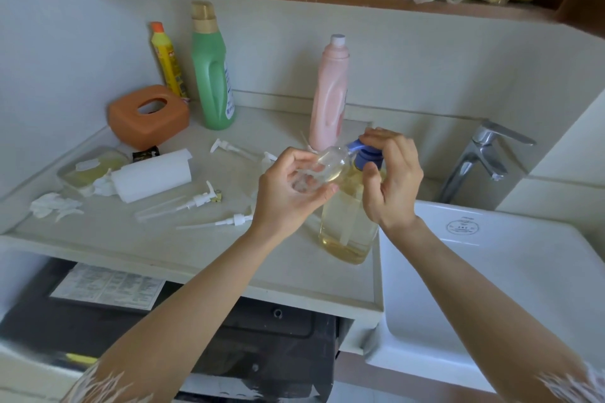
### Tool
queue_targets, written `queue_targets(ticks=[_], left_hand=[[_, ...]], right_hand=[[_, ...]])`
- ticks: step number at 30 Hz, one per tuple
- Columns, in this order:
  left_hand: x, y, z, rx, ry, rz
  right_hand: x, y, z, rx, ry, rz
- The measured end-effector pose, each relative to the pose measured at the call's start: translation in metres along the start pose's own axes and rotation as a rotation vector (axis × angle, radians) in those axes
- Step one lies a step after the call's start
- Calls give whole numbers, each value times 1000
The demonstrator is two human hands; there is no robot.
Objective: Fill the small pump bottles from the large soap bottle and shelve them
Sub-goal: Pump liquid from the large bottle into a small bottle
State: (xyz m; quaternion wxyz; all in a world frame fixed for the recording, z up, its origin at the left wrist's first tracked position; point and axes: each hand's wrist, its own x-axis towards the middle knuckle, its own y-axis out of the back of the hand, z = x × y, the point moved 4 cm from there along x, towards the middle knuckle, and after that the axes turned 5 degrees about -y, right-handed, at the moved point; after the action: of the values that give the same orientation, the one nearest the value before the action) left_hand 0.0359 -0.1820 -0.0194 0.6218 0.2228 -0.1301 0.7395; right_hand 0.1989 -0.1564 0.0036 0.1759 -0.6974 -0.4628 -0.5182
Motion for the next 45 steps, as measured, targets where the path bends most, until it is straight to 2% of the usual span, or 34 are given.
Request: queue_targets(ticks=[6,11,19,25,33,37,42,45], left_hand=[[-1,1,7,92,-1,-45],[4,3,20,63,-33,-63],[1,2,16,33,-20,-49],[-3,2,7,43,8,-55],[3,2,18,52,-25,-82],[5,2,21,29,-38,-87],[4,-1,15,-6,-38,-79],[2,-2,8,-18,-18,-74]], right_hand=[[5,8,-11,39,-3,-94],[22,18,-11,44,-35,-181],[7,5,-7,144,-26,-111],[-5,1,0,99,-38,-92],[21,20,-19,30,-106,-193],[29,22,-16,73,-125,-250],[9,11,-9,124,-25,-159],[2,2,-4,136,-36,-75]])
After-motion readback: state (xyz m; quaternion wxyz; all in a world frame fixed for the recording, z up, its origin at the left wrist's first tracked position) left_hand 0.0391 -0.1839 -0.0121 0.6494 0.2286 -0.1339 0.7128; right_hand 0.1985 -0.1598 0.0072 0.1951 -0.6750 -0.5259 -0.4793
